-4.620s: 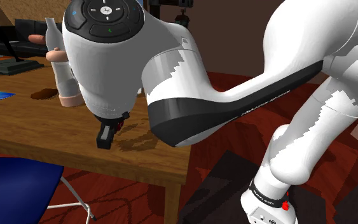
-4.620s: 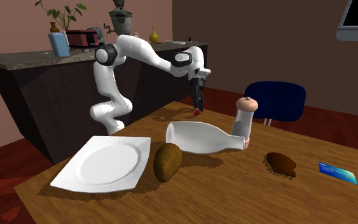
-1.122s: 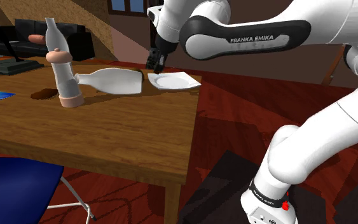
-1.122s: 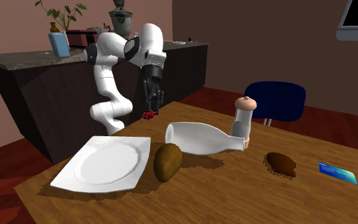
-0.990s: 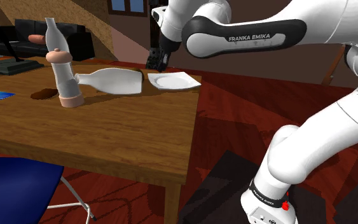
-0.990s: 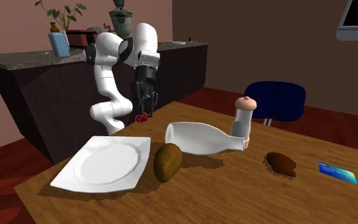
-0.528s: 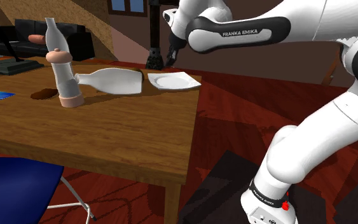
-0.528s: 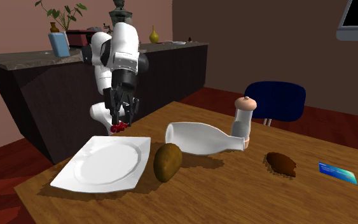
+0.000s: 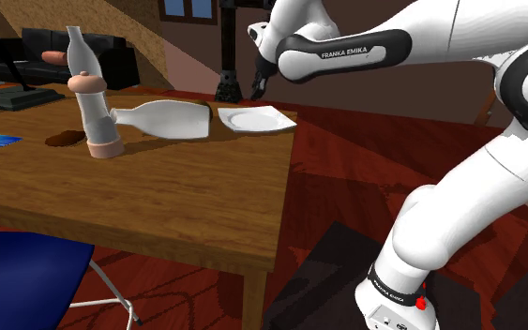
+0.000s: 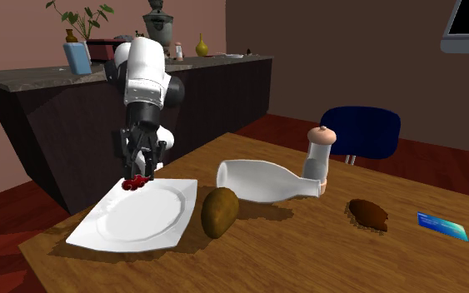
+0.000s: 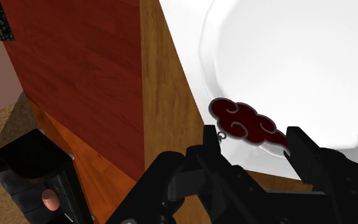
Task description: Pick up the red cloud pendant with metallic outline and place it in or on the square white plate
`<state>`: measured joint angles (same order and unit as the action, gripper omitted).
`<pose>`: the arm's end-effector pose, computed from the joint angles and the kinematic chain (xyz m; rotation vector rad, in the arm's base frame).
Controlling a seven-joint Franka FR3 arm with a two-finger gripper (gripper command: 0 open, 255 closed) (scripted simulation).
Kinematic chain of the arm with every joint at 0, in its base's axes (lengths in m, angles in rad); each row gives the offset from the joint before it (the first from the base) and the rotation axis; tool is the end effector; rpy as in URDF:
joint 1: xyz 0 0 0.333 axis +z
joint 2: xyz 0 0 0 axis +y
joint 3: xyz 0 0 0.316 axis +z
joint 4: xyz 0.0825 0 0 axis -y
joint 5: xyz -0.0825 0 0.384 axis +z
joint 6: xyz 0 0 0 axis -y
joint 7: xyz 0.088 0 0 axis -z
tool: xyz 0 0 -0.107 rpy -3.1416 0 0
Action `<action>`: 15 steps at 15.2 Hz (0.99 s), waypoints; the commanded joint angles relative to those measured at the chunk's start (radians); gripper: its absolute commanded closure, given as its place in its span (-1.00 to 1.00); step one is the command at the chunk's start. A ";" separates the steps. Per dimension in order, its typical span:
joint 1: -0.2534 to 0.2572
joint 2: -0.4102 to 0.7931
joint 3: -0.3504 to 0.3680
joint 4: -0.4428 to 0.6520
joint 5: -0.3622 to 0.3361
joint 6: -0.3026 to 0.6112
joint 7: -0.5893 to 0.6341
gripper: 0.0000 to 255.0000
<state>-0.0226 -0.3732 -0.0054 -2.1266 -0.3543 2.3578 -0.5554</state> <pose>0.4872 -0.0186 0.6315 2.4342 0.8906 0.6487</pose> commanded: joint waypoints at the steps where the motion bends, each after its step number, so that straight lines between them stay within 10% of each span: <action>1: -0.003 -0.002 0.000 -0.030 -0.007 0.028 0.009 1.00; 15: -0.019 0.006 0.004 -0.134 -0.045 0.137 0.056 1.00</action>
<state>-0.0419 -0.3668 -0.0015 -2.2604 -0.3994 2.4943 -0.4992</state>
